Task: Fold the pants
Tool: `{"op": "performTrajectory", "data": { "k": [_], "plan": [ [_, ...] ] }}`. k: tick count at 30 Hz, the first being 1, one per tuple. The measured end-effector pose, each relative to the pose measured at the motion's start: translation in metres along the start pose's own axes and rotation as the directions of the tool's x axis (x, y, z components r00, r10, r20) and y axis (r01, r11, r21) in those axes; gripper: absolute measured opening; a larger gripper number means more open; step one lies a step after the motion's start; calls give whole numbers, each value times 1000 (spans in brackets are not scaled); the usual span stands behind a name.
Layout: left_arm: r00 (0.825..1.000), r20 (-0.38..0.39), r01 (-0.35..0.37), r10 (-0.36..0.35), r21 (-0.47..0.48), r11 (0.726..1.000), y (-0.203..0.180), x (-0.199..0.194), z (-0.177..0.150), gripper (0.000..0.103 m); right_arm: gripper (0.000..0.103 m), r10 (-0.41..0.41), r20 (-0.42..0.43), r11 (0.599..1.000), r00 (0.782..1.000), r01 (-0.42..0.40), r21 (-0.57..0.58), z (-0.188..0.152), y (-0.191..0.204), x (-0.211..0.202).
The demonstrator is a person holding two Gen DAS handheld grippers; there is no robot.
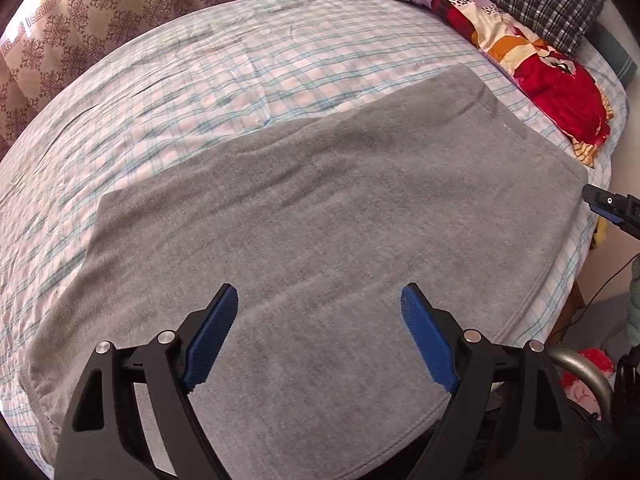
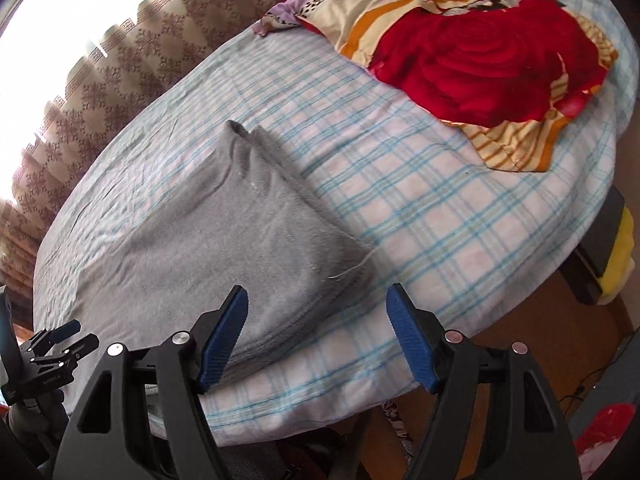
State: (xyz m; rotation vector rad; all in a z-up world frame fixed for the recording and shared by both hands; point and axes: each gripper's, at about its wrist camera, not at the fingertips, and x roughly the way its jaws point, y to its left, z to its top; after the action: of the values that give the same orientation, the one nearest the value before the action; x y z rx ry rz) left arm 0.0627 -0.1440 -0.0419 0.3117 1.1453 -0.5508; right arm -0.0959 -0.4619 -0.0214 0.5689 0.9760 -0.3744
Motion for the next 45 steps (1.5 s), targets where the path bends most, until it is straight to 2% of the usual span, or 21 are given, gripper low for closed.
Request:
{"op": "performTrajectory", "data": {
  "k": [2, 6, 12, 15, 17, 19, 22, 28, 32, 39, 45],
  "plan": [
    [1000, -1, 24, -24, 9, 1000, -12, 2, 8, 85, 71, 36, -12, 998, 999, -35, 58, -1, -14, 4],
    [999, 15, 50, -50, 37, 998, -33, 2, 22, 85, 61, 129, -62, 985, 990, -120, 126, -4, -23, 21],
    [997, 27, 67, -70, 80, 994, -55, 3, 36, 85, 52, 176, -73, 973, 982, -163, 164, 0, -24, 39],
    [995, 23, 95, -97, 69, 993, -58, 5, 41, 85, 49, 180, -79, 971, 981, -164, 174, 5, -24, 49],
    [991, 13, 130, -131, 51, 990, -59, 9, 46, 85, 44, 162, -70, 976, 984, -149, 158, 6, -21, 50],
    [987, 4, 159, -160, 30, 987, -60, 13, 51, 85, 33, 133, -56, 983, 990, -125, 135, 7, -16, 48],
    [980, -6, 200, -199, 9, 980, -62, 19, 60, 85, 24, 108, -12, 993, 994, -107, 51, 8, -2, 37],
    [953, -11, 301, -301, -39, 953, -67, 22, 88, 86, 22, 47, 133, 981, 990, -21, -193, 4, 43, 6],
    [931, -21, 364, -365, -36, 931, -81, 21, 113, 91, 22, 36, 200, 946, 979, 31, -322, -8, 66, -10],
    [898, -53, 436, -438, -45, 899, -105, 25, 142, 96, 22, 60, 236, 879, 970, 61, -472, -27, 98, -20],
    [895, -132, 426, -426, -29, 904, -121, 39, 154, 96, 22, 76, 233, 794, 969, 83, -602, -49, 129, -15]
  ]
}}
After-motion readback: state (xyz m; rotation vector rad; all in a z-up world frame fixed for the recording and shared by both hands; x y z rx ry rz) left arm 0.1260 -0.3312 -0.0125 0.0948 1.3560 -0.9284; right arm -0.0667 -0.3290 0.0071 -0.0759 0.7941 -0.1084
